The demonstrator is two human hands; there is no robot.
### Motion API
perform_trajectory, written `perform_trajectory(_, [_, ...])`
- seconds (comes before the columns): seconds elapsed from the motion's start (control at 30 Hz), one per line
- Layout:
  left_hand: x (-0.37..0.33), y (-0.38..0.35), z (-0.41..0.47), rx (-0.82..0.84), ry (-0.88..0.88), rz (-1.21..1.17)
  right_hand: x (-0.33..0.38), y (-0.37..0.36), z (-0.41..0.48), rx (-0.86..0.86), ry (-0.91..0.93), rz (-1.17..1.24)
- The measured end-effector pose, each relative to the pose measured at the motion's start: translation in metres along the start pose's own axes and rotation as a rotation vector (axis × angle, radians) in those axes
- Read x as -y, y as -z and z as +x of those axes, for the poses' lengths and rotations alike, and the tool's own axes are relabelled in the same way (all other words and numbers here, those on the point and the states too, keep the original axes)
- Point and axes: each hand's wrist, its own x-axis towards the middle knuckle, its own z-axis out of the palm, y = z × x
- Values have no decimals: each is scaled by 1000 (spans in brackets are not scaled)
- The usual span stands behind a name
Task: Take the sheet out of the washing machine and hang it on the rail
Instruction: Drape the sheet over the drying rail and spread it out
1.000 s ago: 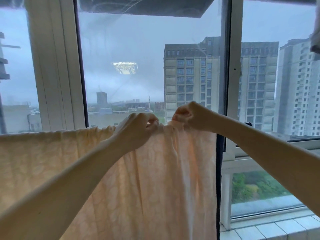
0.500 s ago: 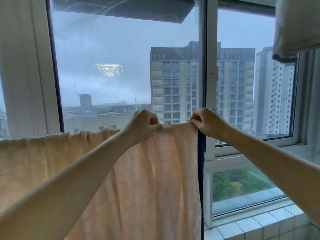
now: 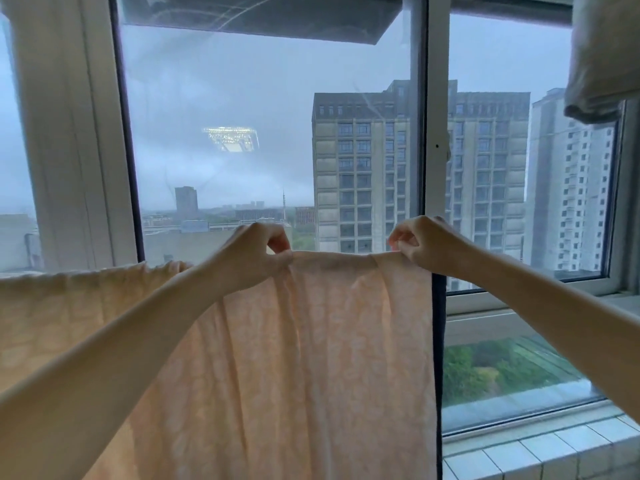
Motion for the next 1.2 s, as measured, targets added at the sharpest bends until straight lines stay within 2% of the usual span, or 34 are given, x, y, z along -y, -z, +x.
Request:
perform_trajectory(0.23, [39, 33, -29, 108, 11, 57, 86, -30, 15, 66, 204, 114])
perform_trajectory(0.57, [142, 111, -92, 74, 67, 89, 211, -73, 38, 49, 320, 52])
perform_trajectory(0.77, [229, 166, -144, -24, 135, 108, 297, -114, 50, -10, 381, -51])
perform_trajectory(0.9, [281, 196, -174, -131, 170, 74, 350, -146, 66, -38, 401, 8])
perform_trajectory(1.0, [301, 210, -186, -202, 174, 24, 380, -160, 76, -47, 387, 60])
perform_trajectory(1.2, [312, 209, -182, -332, 205, -46, 415, -179, 88, -177, 334, -16])
